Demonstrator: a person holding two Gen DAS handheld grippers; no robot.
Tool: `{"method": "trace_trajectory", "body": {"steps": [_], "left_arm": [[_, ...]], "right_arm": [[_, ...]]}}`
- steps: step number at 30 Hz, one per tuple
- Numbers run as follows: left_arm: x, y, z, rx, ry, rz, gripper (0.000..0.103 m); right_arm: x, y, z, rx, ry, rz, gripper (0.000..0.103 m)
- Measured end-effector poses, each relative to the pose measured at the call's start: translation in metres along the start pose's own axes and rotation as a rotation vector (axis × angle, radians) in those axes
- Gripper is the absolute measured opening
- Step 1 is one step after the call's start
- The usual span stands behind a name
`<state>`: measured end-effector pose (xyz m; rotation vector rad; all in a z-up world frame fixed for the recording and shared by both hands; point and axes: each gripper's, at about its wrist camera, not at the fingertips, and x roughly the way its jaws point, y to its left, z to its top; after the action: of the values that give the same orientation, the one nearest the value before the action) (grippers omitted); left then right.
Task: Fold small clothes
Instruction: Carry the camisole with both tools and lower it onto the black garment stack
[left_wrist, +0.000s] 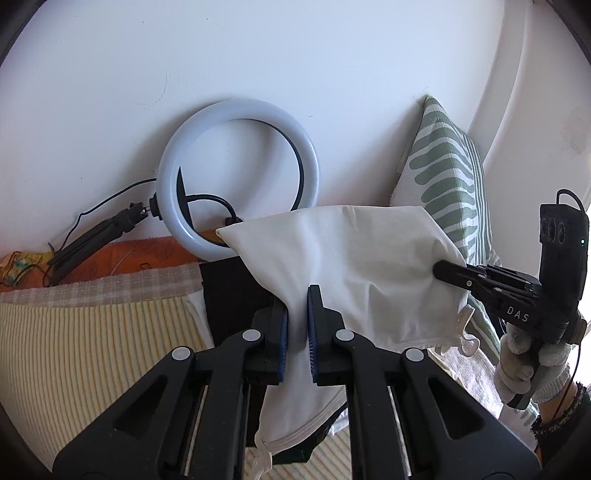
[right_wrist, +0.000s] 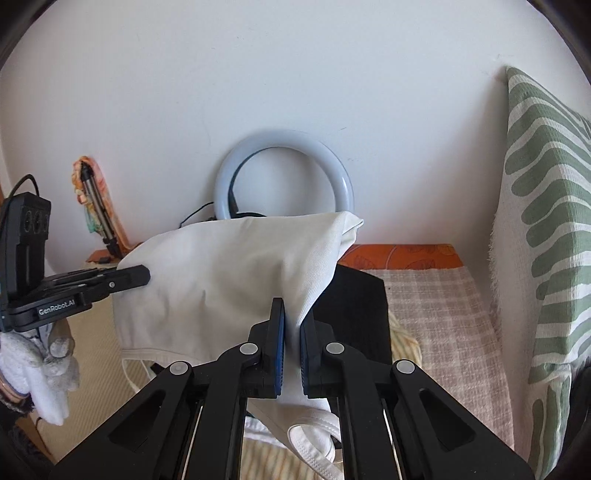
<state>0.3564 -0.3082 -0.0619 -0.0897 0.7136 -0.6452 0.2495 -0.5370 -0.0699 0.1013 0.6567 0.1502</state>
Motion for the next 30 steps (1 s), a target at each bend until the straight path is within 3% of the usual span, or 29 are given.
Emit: {"method": "trace_trajectory", "body": {"steps": [6, 12, 14, 17, 21, 23, 25, 30], "left_arm": [[0.037, -0.002, -0.006, -0.004, 0.04, 0.034, 0.007], [0.058, -0.004, -0.022, 0.074, 0.093, 0.15, 0.011], [0.054, -0.005, -0.022, 0.085, 0.075, 0.203, 0.012], [0.039, -0.008, -0.016, 0.09, 0.003, 0.266, 0.016], [0.032, -0.023, -0.002, 0.084, -0.056, 0.268, 0.022], [0.04, -0.031, 0.0, 0.082, -0.041, 0.249, 0.022], [0.056, -0.036, -0.002, 0.083, -0.01, 0.234, 0.022], [0.095, -0.033, -0.03, 0.085, 0.098, 0.232, 0.022]], "right_arm": [[0.033, -0.032, -0.003, 0.032, 0.034, -0.004, 0.005], [0.065, -0.047, -0.021, 0.048, 0.129, -0.034, 0.007], [0.07, -0.051, -0.024, 0.051, 0.167, -0.093, 0.009], [0.062, -0.056, -0.021, 0.068, 0.138, -0.164, 0.009], [0.046, -0.042, -0.008, 0.064, 0.031, -0.09, 0.009], [0.051, -0.034, -0.004, 0.07, 0.023, -0.025, 0.009], [0.061, -0.021, -0.005, 0.046, 0.035, 0.004, 0.009], [0.097, -0.01, -0.024, 0.013, 0.133, -0.02, 0.01]]}}
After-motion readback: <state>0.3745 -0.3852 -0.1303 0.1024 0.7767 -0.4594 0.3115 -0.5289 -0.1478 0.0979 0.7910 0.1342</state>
